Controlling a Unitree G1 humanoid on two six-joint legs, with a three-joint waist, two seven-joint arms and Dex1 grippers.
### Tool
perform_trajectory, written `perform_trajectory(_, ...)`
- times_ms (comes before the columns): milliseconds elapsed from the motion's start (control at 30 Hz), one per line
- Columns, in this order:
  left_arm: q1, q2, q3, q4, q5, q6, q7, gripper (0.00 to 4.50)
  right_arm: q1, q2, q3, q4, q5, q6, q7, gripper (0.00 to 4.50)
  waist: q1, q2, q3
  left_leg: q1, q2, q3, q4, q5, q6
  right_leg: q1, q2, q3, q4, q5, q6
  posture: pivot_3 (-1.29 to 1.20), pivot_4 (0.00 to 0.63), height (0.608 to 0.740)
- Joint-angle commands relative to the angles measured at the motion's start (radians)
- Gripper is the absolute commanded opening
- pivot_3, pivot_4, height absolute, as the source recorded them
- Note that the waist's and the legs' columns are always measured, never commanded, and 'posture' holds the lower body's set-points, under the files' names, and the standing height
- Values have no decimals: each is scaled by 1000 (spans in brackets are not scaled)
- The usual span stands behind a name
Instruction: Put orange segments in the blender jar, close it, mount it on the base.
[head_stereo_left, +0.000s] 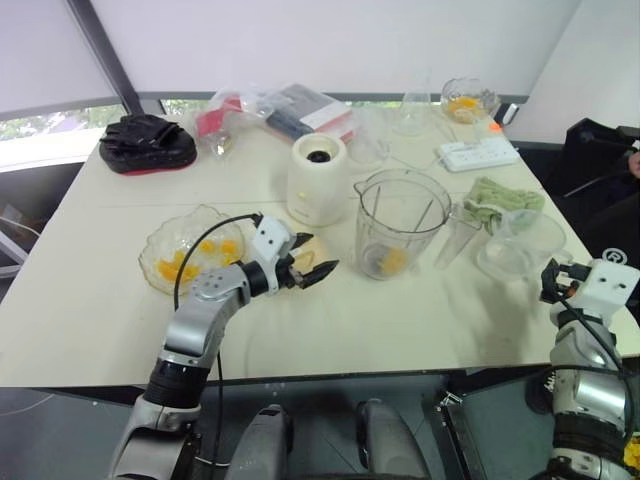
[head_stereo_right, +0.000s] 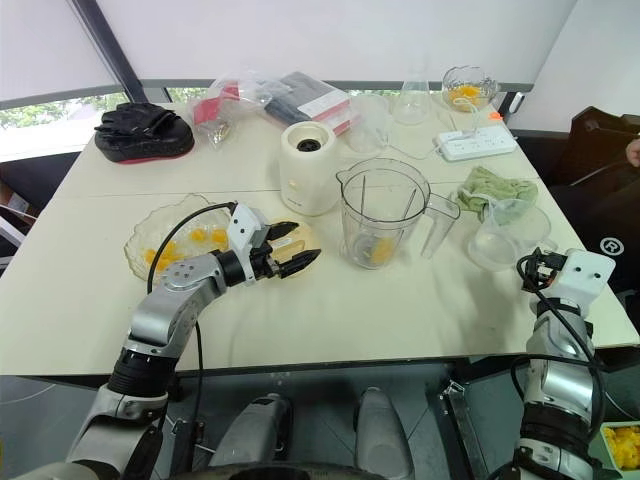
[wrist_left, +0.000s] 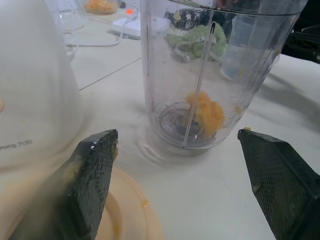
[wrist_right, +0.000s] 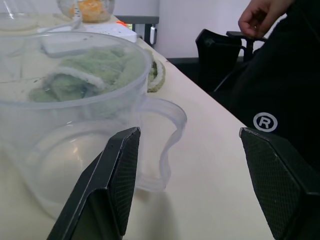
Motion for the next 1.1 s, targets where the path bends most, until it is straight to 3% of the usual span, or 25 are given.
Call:
perform_trajectory(33, -7, 11, 0, -48, -19, -9, 3, 4000, -34, -24, -13, 40, -6, -45, -9, 3283, -1, 0, 0, 0, 0, 0, 0, 0, 0, 0, 0, 0, 0, 0, 0, 0, 150, 740)
perform_trajectory(800, 3, 4, -5, -85, -31, 7, 35, 4000, -204, -93, -6, 351, -14, -172, -27, 3283, -2, 0, 0, -1, 0, 0, -1, 0, 0, 0, 0, 0, -2, 0, 0, 0, 150, 740)
perform_trajectory(900, 11, 4, -14, -100, -35, 12, 38, 4044, -212, -93, -2, 363, -12, -181, -26, 2381, -2, 0, 0, -1, 0, 0, -1, 0, 0, 0, 0, 0, -2, 0, 0, 0, 150, 740)
perform_trajectory(1000, 13, 1, -16, -104, -43, 20, 46, 4044, -220, -94, 3, 376, -11, -190, -21, 975, -1, 0, 0, -1, 0, 0, -2, 0, 0, 0, 0, 0, -2, 0, 0, 0, 150, 740)
perform_trajectory(1033, 14, 1, -18, -106, -46, 22, 47, 4044, -222, -94, 5, 380, -11, -192, -21, 266, -1, 0, 0, -1, 0, 0, -2, 0, 0, 0, 0, 0, -3, 0, 0, 0, 150, 740)
perform_trajectory(1100, 17, 3, -20, -110, -48, 25, 49, 4044, -224, -93, 7, 386, -8, -197, -21, 44, 0, 0, 0, -1, 0, 0, -1, 0, 0, 0, 0, 0, -3, 0, 0, 0, 150, 740)
